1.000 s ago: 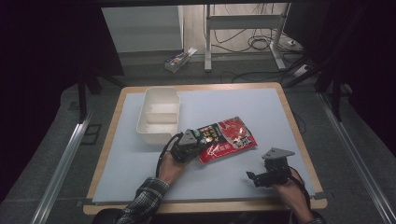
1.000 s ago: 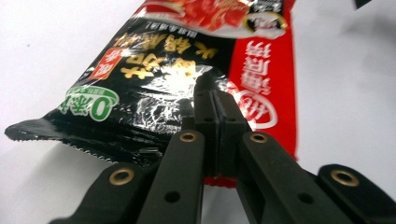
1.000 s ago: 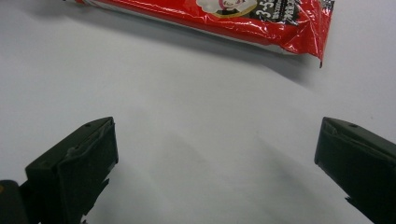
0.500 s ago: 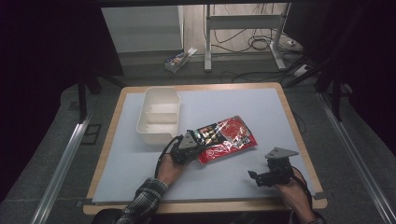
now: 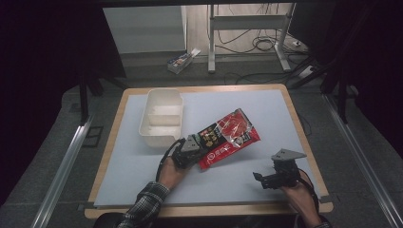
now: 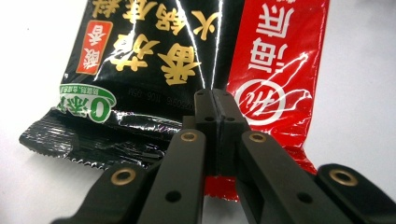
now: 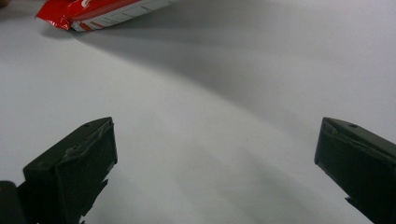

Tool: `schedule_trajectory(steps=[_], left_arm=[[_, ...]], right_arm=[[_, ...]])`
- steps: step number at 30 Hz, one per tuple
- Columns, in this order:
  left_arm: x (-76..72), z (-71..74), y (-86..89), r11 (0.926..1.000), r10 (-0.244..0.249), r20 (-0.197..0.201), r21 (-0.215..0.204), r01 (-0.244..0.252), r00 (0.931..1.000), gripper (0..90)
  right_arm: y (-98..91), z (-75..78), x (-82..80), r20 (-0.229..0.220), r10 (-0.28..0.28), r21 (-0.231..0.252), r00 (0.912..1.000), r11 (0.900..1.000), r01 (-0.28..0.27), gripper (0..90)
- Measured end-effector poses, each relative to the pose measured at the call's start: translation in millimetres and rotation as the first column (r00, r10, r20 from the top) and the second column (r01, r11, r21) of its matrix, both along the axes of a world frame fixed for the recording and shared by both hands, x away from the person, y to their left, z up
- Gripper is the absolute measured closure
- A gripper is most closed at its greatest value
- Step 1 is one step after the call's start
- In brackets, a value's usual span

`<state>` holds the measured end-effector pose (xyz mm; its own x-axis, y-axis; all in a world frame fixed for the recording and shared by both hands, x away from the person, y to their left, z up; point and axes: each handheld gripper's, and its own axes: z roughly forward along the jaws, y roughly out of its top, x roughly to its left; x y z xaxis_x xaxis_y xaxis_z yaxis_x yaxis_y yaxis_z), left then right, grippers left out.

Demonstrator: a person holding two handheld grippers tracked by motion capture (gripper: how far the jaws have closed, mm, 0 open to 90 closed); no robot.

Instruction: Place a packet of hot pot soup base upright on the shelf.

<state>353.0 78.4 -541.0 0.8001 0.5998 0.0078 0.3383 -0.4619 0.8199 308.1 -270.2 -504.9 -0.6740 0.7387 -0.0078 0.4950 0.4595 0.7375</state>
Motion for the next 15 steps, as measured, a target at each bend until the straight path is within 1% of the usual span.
schedule_trajectory(steps=[2, 5, 6, 9, 12, 14, 15], left_arm=[[0.0, -0.4, -0.1, 0.9999, 0.003, -0.011, 0.012, -0.003, 0.9999, 90.0], [-0.1, -0.7, -0.5, 0.9998, 0.006, -0.018, 0.021, -0.005, 0.9998, 90.0], [0.8, -1.0, -0.1, 0.9997, 0.006, -0.033, 0.022, -0.006, 0.9994, 90.0], [1.5, -1.3, 0.0, 0.9997, 0.006, -0.042, 0.024, -0.005, 0.9991, 90.0], [1.1, -1.4, -0.5, 0.9995, 0.007, -0.037, 0.030, -0.006, 0.9993, 90.0], [1.2, -1.5, -0.6, 0.9995, 0.007, -0.038, 0.031, -0.006, 0.9992, 90.0], [1.3, -1.5, -0.6, 0.9995, 0.007, -0.039, 0.032, -0.006, 0.9992, 90.0]], right_arm=[[0.6, 1.3, 0.3, 0.006, 0.006, -0.006, 1.0000, 1.0000, -0.006, 0.0], [1.6, 3.5, 1.0, 0.006, 0.007, -0.001, 1.0000, 1.0000, -0.007, 0.0], [3.7, 7.5, 1.7, 0.007, 0.014, 0.008, 0.9999, 0.9999, -0.014, 0.0], [10.1, 13.3, 3.5, 0.013, 0.030, 0.029, 0.9995, 0.9991, -0.030, 0.0], [18.7, 17.1, 5.2, 0.006, 0.061, 0.052, 0.9981, 0.9968, -0.061, 0.0], [21.8, 18.4, 6.0, 0.005, 0.066, 0.052, 0.9978, 0.9964, -0.066, 0.0], [27.7, 22.1, 8.0, 0.012, 0.071, 0.060, 0.9974, 0.9956, -0.072, 0.0]])
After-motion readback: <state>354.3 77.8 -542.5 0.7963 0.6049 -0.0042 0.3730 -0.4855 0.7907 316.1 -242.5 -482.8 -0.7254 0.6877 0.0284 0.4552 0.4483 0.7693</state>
